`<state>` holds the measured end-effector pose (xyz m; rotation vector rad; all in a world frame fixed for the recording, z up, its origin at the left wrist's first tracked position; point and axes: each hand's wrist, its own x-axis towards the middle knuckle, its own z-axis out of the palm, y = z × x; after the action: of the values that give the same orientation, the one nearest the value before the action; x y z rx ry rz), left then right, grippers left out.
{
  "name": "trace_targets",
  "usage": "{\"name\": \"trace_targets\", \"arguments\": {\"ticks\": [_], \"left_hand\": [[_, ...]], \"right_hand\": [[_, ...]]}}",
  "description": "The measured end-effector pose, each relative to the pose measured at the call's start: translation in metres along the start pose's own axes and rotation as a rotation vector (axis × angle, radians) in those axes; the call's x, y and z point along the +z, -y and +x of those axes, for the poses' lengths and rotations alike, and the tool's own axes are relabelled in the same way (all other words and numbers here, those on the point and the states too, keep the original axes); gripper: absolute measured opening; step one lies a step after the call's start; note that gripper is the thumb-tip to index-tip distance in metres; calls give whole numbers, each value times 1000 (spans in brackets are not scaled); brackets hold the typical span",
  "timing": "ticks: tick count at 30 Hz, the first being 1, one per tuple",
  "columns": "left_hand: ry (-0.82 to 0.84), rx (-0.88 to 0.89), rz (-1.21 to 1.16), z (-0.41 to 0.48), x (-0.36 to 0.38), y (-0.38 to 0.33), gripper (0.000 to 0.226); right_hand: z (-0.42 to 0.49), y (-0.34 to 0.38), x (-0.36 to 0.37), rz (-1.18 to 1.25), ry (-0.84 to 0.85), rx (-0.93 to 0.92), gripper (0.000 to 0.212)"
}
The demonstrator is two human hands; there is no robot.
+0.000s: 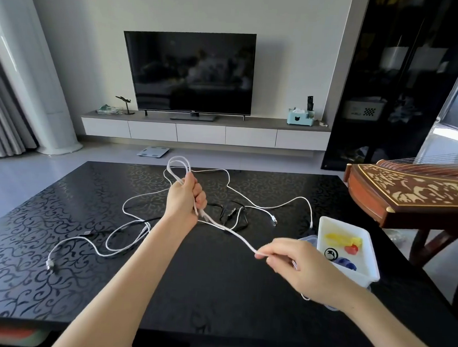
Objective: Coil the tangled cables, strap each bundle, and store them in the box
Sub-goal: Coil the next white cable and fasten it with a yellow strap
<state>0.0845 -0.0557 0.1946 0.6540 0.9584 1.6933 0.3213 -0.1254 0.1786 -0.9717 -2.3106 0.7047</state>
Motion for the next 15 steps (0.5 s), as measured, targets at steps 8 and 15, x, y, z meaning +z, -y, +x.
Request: {"name": "trace_targets", "arguments": {"ticks": [8, 15], "left_hand": [[452, -14, 712, -38, 1, 29, 39], [689, -264, 569, -58, 10, 30, 60]], "right_hand": [[50, 19, -41, -112, -271, -150, 7], [73, 5, -35, -201, -211, -98, 32]]}}
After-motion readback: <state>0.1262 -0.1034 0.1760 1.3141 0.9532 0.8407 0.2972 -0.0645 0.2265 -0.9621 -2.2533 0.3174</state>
